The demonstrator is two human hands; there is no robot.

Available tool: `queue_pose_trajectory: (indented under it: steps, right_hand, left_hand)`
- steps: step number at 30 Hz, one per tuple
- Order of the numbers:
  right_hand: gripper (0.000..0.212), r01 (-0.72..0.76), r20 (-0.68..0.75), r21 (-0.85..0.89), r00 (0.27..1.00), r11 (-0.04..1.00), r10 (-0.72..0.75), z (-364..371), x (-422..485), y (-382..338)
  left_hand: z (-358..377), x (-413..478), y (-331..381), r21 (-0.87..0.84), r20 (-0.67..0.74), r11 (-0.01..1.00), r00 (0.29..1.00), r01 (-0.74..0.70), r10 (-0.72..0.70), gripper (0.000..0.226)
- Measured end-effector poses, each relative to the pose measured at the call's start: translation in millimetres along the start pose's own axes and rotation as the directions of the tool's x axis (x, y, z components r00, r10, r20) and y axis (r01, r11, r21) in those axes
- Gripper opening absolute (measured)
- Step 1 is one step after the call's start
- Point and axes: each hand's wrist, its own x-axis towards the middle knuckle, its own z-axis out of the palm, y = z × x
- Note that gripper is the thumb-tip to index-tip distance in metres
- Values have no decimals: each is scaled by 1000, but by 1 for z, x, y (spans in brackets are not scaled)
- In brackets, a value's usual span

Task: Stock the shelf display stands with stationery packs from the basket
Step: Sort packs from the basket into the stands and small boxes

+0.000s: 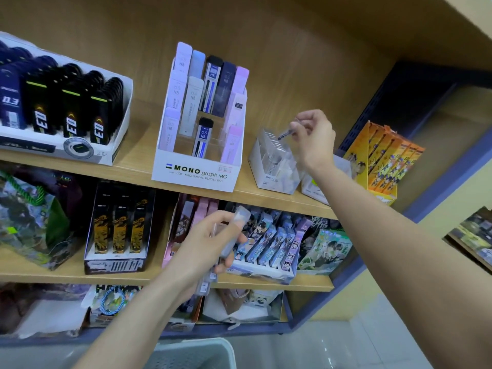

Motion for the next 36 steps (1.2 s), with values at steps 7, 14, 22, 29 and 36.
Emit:
queue_pose_trajectory:
  steps: [7,14,22,29,36]
  right_hand:
    - [12,23,245,-183,969,983,23,8,25,4]
    - [13,75,265,-229,964,970,-12,10,27,1]
    - [15,201,18,-166,979,965,-201,-8,-44,-15]
    - [10,91,477,-41,877,995,-61,-18,-132,-29]
    - [15,-293,678,170,728,941,105,-21,-147,-33]
  left_hand:
    - [-1,8,-3,-8,8,998,998,-64,64,16]
    - [-2,13,-7,-6,-26,998,998,-57,57,14]
    - [-3,6,-10,32,-64,998,996,-56,58,21]
    - [-1,-4,-9,52,-72,993,991,-109,113,36]
    - [-2,-7,-13,78,-71,990,990,-120,125,31]
